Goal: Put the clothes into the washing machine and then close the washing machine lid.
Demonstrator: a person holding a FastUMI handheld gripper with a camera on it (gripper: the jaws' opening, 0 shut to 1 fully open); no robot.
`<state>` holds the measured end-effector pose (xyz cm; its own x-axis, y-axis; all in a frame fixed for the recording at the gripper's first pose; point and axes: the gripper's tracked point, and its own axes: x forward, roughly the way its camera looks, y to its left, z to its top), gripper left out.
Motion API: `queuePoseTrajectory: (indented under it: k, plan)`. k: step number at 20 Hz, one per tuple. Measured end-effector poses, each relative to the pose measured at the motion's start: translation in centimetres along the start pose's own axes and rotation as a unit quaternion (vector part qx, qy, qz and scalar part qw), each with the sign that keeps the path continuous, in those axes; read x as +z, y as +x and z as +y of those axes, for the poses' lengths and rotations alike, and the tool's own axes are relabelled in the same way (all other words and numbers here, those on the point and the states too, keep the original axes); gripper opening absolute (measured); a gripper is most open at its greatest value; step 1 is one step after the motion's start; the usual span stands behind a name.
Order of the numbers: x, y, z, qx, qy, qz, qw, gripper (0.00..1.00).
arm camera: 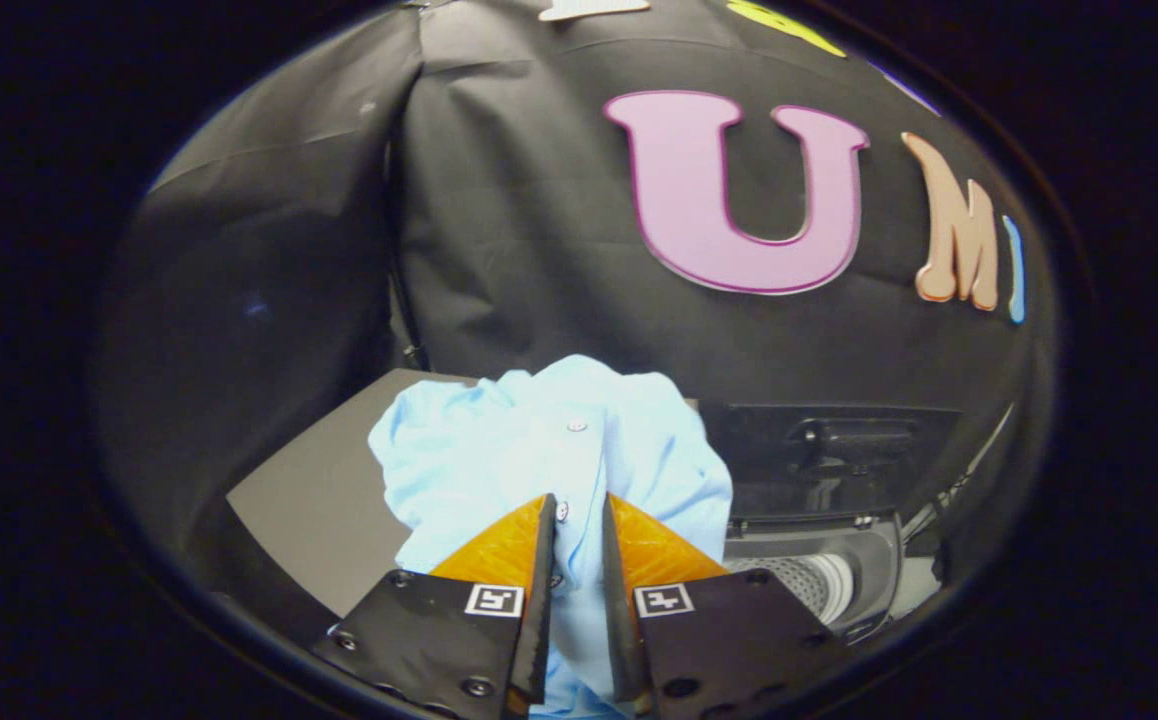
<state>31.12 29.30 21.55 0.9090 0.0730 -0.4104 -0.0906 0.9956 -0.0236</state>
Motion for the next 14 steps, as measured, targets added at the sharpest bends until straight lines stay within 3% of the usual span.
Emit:
queuePoseTrajectory:
  k: [8,14]
  plan:
    - [2.4,-3.1,-16.3,-0.155,0.02,-0.049,0.987,0.26]
    - [-0.5,-3.2,-18.8,-0.152,0.058,-0.025,0.986,0.22]
